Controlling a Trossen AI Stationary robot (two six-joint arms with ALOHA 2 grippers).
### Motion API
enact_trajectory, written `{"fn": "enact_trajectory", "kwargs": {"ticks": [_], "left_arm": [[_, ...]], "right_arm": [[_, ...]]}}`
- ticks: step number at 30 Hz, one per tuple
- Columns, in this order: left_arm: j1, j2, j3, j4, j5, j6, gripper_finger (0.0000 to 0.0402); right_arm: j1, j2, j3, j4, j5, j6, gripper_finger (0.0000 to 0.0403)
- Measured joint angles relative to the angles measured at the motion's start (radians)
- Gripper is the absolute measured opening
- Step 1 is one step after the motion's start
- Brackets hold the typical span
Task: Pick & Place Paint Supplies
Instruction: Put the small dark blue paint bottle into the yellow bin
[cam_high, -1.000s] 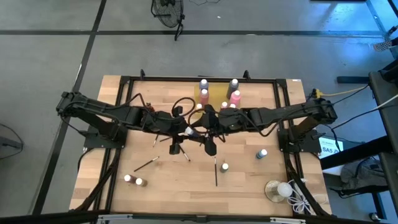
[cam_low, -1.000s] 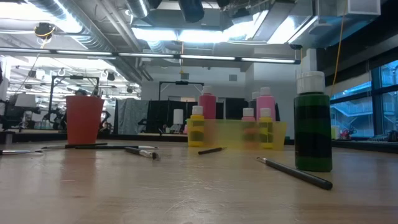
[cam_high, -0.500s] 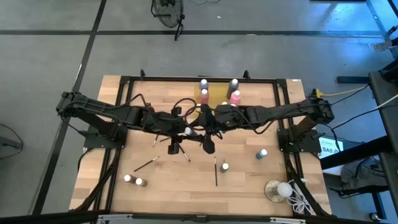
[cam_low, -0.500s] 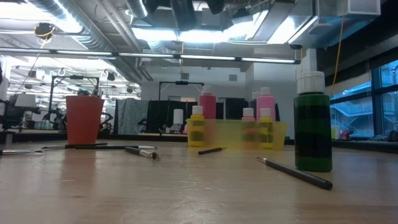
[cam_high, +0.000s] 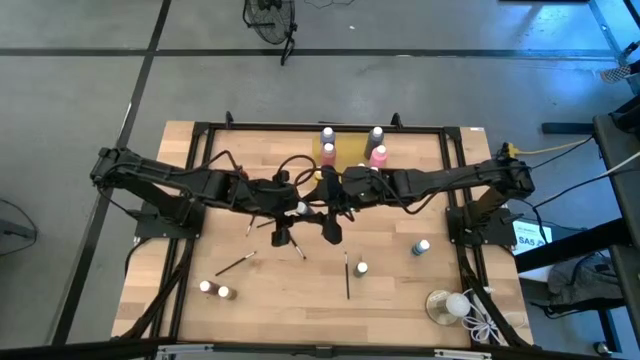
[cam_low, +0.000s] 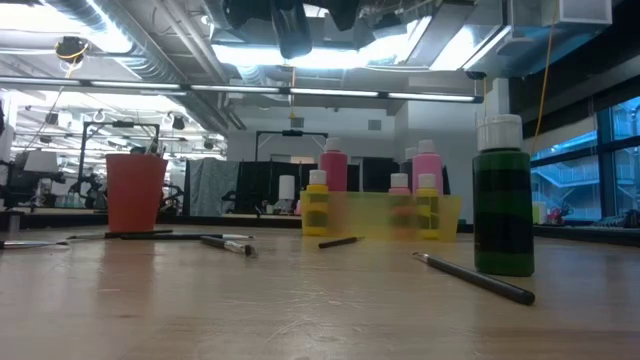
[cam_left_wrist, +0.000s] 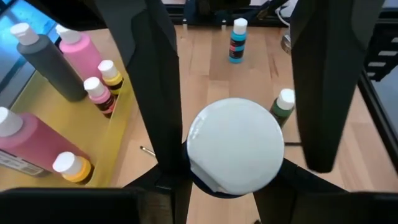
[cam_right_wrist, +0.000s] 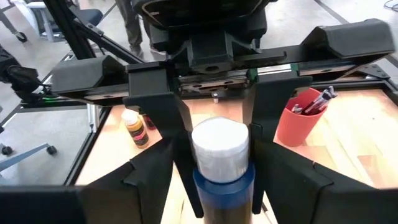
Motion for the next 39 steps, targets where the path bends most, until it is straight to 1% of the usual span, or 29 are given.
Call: {"fn": "enact_trajectory", "kwargs": {"ticks": [3,17,33,39], "left_arm": [[0.01,0.0,0.0,0.001,0.0,-0.019,0.0129],[0.016,0.0,0.0,0.015,0.006,-0.021,0.0129],[0.017,0.0,0.0,0.013,0.001,-0.008,0.013],[0.017,0.0,0.0,0.008,0.001,-0.006,0.0139]], "right_arm": [[0.0,0.0,0.0,-0.001,0.019,0.0,0.0209],[0.0,0.0,0.0,-0.005,0.031,-0.023,0.0113],[0.0,0.0,0.0,-0.008,0.035,-0.029,0.0112],[0.0,0.001,0.0,-0.014,0.05,-0.029,0.0112]]}}
